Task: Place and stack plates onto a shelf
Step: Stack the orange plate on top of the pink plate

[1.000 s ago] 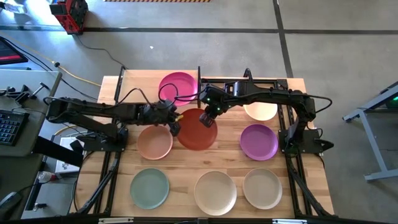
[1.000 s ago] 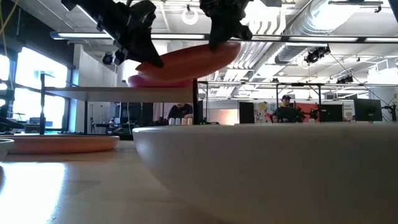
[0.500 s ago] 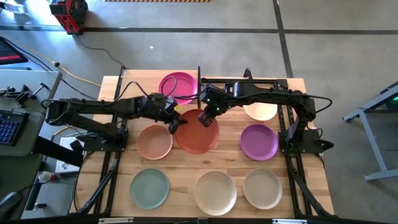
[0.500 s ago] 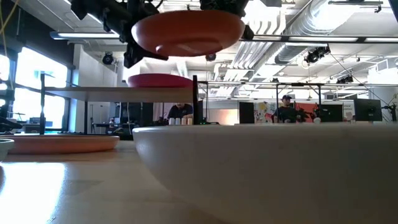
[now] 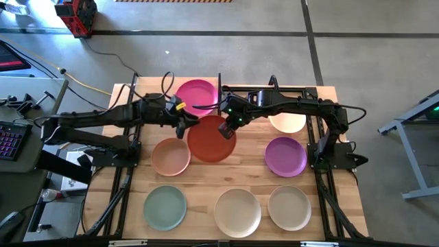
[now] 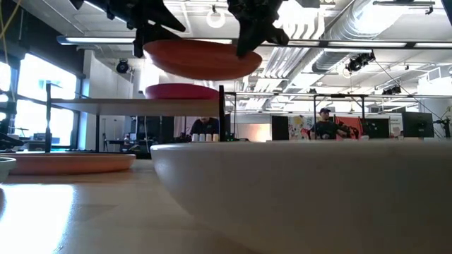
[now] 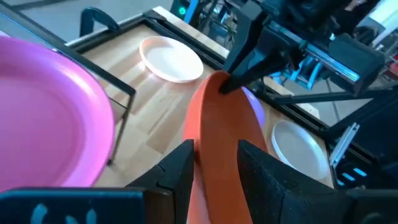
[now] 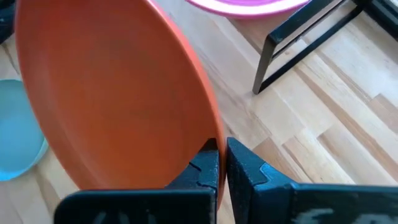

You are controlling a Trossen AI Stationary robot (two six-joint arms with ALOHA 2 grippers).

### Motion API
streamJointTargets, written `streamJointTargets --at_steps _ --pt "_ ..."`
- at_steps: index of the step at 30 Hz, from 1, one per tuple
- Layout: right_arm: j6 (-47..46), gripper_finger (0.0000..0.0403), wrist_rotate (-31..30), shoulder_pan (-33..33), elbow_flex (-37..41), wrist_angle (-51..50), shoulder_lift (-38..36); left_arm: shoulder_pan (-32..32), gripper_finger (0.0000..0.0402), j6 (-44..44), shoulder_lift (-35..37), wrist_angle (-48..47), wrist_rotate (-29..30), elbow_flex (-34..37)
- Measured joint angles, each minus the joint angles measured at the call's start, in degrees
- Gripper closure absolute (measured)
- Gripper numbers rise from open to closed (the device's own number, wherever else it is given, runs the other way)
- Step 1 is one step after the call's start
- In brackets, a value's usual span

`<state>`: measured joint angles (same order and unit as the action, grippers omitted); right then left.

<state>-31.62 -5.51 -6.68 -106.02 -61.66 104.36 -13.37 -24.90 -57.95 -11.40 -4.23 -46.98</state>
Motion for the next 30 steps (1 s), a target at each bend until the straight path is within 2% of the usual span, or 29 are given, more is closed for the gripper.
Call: streamJointTargets --at_steps 8,16,24,30 --pt "0.0 0.0403 -0.3 -0.2 0.0 0.1 0.0 -0.3 0.0291 0.1 1.6 -1.0 -0.1 0.0" --pt "0.7 0.0403 -0.1 -2.5 0.0 0.8 0.0 -0.3 0.0291 3.2 5.3 5.5 0.5 0.0" --pt "6.7 0.0403 7.2 -8.1 0.0 8.6 0.0 -0.3 0.0291 7.5 6.7 8.0 6.3 0.0" --pt "11.0 0.0403 9.8 -14.1 0.0 16.5 0.0 -0.3 0.0291 7.6 6.7 7.9 7.5 0.0"
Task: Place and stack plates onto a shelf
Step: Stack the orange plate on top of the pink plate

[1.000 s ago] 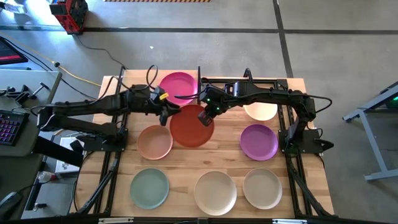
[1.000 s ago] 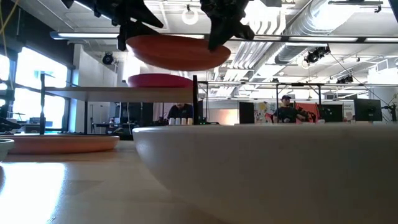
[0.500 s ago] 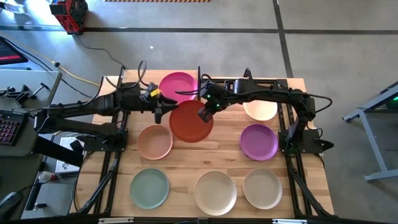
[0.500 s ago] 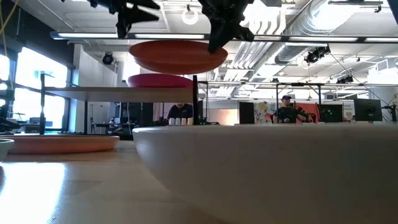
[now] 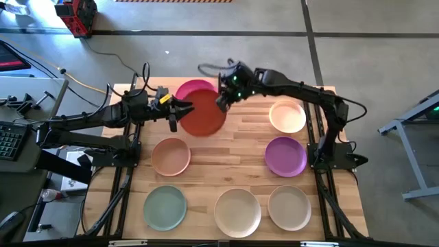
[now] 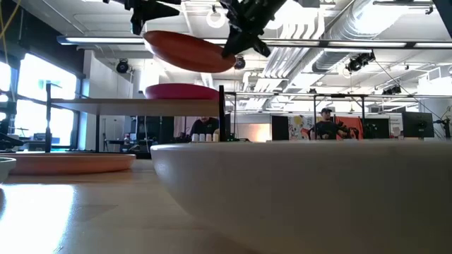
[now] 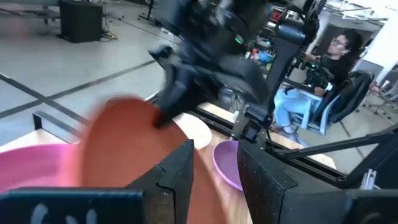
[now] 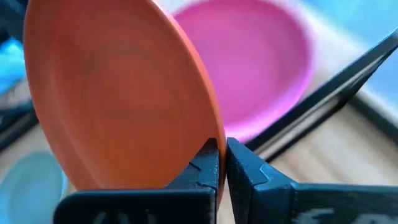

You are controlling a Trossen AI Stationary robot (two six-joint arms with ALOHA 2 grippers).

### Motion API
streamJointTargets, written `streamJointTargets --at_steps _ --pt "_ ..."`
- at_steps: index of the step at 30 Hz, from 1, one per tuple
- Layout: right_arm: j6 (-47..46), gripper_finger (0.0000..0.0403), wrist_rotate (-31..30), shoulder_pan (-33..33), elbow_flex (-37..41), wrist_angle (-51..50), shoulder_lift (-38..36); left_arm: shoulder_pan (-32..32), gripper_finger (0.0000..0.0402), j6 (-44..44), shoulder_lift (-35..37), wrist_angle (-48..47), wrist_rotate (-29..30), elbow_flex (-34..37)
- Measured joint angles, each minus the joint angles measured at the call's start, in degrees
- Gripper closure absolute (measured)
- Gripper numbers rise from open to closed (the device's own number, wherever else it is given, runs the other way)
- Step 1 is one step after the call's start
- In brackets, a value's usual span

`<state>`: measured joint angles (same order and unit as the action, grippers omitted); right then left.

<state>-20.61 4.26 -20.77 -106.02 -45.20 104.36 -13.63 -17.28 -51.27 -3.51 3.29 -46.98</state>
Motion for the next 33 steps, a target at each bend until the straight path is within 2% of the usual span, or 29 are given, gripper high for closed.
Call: streamJointTargets --at_steps 12,20,29,33 --pt "1.1 0.0403 1.0 -11.6 0.0 15.2 0.0 0.0 0.0291 5.8 0.0 5.6 8.6 0.0" --pt "-0.5 0.0403 7.0 -16.2 0.0 27.3 0.0 0.0 0.0291 8.0 0.0 6.9 16.8 0.0" --pt "-2.5 0.0403 12.6 -20.4 -0.3 31.2 0.0 0.0 0.0291 9.6 0.0 7.0 19.6 0.0" --pt "-0.2 0.0403 13.3 -21.3 -2.8 30.9 0.0 0.0 0.0291 10.1 0.0 7.0 21.3 0.0"
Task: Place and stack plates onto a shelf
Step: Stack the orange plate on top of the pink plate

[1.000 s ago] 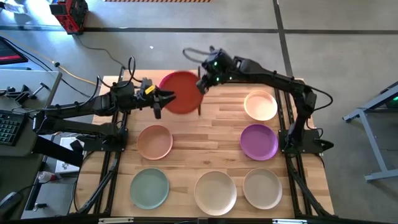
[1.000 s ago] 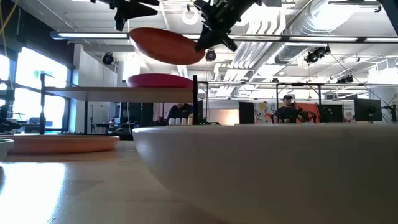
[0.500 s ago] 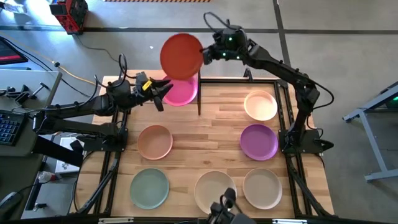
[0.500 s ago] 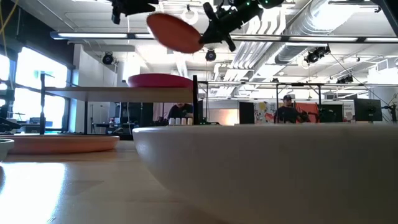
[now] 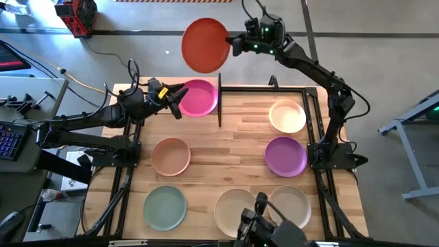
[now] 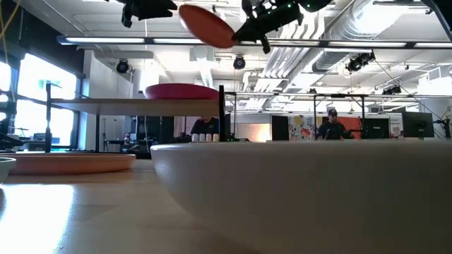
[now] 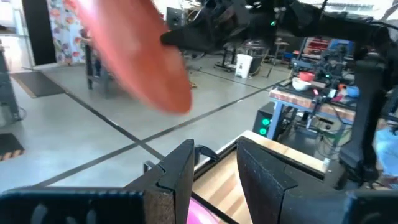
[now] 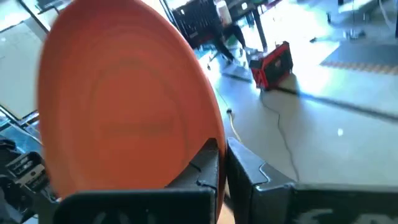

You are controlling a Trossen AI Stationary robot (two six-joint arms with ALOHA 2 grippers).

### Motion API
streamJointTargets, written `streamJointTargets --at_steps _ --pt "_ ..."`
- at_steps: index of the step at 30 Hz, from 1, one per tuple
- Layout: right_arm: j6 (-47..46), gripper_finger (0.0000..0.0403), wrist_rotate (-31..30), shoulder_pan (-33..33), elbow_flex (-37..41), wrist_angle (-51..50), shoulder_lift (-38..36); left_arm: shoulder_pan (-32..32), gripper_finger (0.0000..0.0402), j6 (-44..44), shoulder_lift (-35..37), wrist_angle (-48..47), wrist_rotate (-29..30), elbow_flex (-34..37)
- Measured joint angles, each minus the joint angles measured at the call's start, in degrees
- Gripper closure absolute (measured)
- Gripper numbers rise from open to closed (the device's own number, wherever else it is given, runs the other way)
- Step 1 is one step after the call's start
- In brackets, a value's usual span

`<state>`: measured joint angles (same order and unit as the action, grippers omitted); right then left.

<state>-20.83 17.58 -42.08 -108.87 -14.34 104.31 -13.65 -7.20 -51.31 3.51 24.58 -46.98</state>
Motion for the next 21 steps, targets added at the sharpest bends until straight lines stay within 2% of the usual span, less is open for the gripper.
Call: streamJointTargets --at_steps 11,21 --pt "3.3 0.0403 0.9 -1.2 -6.6 -8.9 1.3 -1.0 0.0291 -1.0 0.0 0.0 2.2 0.0" --pt "2.9 0.0403 2.4 3.7 -6.9 -14.2 7.0 -1.4 0.0291 -4.2 0.0 0.0 2.3 0.0"
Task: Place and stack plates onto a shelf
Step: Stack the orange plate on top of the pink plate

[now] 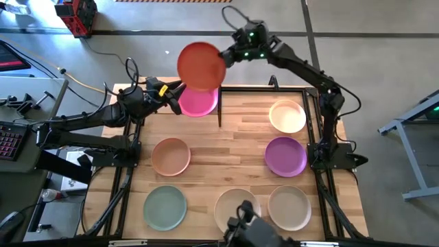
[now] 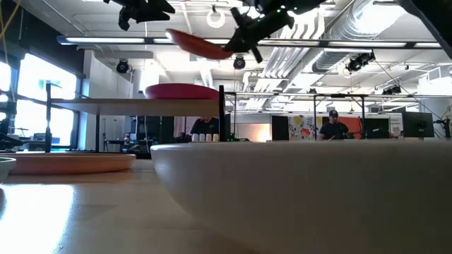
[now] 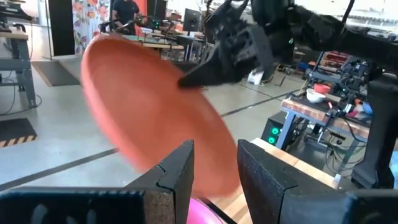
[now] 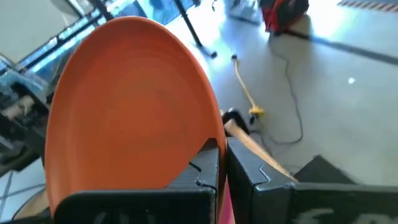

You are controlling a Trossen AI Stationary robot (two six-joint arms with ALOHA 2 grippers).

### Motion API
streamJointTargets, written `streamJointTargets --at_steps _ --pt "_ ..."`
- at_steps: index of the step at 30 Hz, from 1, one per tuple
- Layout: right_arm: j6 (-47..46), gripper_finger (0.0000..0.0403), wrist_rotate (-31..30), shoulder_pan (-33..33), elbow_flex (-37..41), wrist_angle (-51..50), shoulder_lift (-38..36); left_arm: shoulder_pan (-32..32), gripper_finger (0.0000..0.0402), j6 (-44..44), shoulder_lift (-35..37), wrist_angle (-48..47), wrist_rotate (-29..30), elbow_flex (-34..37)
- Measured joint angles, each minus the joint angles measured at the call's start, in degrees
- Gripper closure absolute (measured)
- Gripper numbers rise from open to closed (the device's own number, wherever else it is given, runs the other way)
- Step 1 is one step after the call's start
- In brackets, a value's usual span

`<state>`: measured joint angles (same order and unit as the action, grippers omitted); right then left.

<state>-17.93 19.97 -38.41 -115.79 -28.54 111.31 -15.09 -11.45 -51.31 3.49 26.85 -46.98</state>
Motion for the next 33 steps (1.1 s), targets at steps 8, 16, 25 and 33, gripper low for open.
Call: streamJointTargets --at_steps 8,16,25,33 --pt "-0.1 0.0403 -1.1 3.4 0.0 -0.9 3.9 0.0 0.0291 -0.5 0.0 -0.3 0.0 0.0" --pt "-0.1 0.0403 -3.5 5.3 0.0 -3.8 6.6 0.0 0.0291 -0.5 0.0 -0.8 -0.1 0.0" --pt "0.0 0.0403 -6.4 6.6 0.0 -5.5 7.7 0.0 0.0291 -0.4 0.0 -1.2 -0.1 0.0" --pt "0.4 0.0403 -8.2 6.6 0.0 -6.0 7.8 0.0 0.0291 -0.4 0.0 -1.2 -0.1 0.0"
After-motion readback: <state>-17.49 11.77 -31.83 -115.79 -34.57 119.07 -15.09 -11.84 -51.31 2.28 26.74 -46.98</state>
